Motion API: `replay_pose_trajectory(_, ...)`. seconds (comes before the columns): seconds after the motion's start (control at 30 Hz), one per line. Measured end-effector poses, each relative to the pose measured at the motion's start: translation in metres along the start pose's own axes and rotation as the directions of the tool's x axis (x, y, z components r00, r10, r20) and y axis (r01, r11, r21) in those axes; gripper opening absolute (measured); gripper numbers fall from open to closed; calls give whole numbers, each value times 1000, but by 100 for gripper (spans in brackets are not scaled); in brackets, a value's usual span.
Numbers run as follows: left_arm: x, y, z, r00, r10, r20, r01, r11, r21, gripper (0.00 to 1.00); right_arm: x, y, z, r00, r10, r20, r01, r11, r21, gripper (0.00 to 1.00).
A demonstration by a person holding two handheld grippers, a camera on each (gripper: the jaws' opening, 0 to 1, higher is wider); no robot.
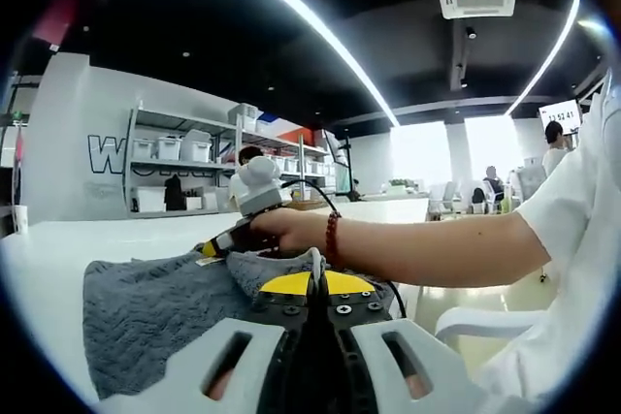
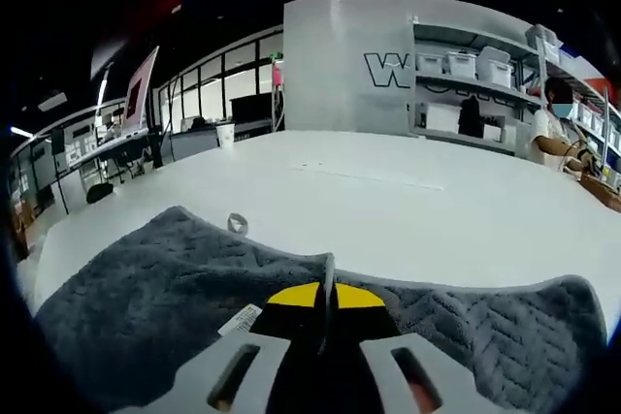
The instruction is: Open the folded towel by lifting each exposed corner and separating the folded layers until the towel lies flat within the target outline without major curled edges
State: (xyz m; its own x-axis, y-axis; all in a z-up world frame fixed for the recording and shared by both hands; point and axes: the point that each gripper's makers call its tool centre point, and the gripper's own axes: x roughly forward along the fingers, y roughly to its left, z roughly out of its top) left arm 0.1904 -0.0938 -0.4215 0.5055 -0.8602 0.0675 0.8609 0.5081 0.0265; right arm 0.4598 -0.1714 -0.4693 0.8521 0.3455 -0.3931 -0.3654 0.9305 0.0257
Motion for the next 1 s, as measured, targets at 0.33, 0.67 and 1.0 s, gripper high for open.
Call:
replay_pose_trajectory(0.33, 0, -4, 7, 1000, -20, 23, 21, 1000, -22, 1, -3, 4, 16, 1000, -1, 31, 0, 1000, 30, 0)
replay_pose_trajectory(0.67, -3, -2, 17, 998, -15, 53, 18, 999, -44, 1, -5, 10, 25, 998, -34, 49, 35, 999, -14, 0)
replay_pose_trajectory(1.0, -10, 2, 33, 993, -29, 111, 40, 994, -97, 1, -11, 18, 40, 994, -53, 93, 60, 995, -77, 0)
